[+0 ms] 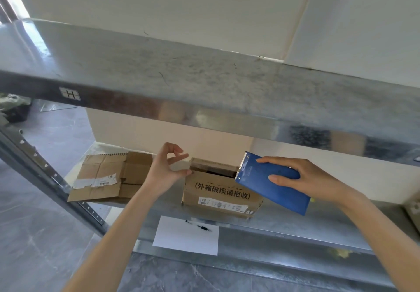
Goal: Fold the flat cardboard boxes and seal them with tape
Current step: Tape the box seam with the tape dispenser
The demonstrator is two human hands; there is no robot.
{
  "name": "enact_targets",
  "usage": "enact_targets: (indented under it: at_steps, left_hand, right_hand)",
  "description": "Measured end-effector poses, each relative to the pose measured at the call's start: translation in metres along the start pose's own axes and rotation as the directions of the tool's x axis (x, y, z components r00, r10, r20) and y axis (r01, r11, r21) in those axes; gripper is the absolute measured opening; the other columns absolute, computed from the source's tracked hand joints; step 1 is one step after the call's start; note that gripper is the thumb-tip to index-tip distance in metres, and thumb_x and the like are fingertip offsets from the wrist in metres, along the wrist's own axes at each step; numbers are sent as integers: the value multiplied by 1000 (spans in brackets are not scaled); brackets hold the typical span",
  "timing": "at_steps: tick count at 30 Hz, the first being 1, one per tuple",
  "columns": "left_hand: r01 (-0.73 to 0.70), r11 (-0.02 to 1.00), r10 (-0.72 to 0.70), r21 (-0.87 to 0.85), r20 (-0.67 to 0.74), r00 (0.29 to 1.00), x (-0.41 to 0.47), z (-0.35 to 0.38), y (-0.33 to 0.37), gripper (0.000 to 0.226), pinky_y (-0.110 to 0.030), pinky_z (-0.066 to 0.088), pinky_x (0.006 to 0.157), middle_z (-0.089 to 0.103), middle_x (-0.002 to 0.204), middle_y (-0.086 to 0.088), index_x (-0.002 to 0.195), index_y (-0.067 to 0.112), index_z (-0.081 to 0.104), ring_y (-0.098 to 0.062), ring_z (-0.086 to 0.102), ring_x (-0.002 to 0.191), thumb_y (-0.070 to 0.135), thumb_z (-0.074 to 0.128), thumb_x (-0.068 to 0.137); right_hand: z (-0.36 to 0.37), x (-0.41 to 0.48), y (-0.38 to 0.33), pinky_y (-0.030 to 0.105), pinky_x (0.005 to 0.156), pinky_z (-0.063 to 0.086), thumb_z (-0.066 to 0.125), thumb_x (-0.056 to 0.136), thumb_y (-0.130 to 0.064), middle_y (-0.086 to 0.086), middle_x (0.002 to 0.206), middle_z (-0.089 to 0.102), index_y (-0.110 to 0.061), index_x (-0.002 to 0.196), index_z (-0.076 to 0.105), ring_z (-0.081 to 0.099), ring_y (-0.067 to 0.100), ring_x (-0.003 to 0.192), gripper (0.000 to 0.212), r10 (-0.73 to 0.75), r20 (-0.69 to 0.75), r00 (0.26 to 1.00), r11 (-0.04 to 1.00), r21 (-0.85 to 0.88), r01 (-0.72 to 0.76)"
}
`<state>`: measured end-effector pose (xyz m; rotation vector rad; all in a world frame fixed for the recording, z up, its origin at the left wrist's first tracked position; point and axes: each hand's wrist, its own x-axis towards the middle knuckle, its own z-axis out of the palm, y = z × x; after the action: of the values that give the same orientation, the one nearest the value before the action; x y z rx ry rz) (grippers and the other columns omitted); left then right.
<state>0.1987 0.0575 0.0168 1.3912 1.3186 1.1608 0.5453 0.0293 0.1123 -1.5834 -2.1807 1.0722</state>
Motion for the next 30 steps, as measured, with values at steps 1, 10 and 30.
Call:
enact_targets:
  at_steps: [1, 10, 30]
  left_hand:
    - [-11, 1000, 10, 13, 12, 1000, 0, 3, -2, 54, -25, 51, 87, 53, 108, -1, 95, 18, 44, -13, 70, 104, -11, 81, 69]
    - [2, 977, 17, 212, -87, 996, -4, 22, -22, 47, -14, 43, 72, 55, 104, 8, 94, 28, 42, -1, 71, 87, -2, 74, 80]
    - [14, 979, 10, 205, -111, 994, -15, 29, -51, 39, -17, 53, 77, 54, 106, 4, 97, 22, 45, -6, 72, 87, -11, 61, 85]
  right_hand:
    - [0, -1, 1, 12, 95, 41, 61, 84, -53, -39, 126, 56, -66, 121, 53, 49, -16, 118, 40, 6, 2, 1000, 1000, 3, -6]
    - [4, 7, 15, 25, 100, 45, 66, 93, -36, -34, 126, 59, -58, 123, 58, 53, -10, 118, 38, 22, 31, 999, 1000, 14, -23]
    - [10, 25, 23, 9, 101, 36, 66, 95, -34, -39, 131, 51, -55, 122, 60, 45, -18, 121, 35, 34, 142, 989, 999, -45, -28]
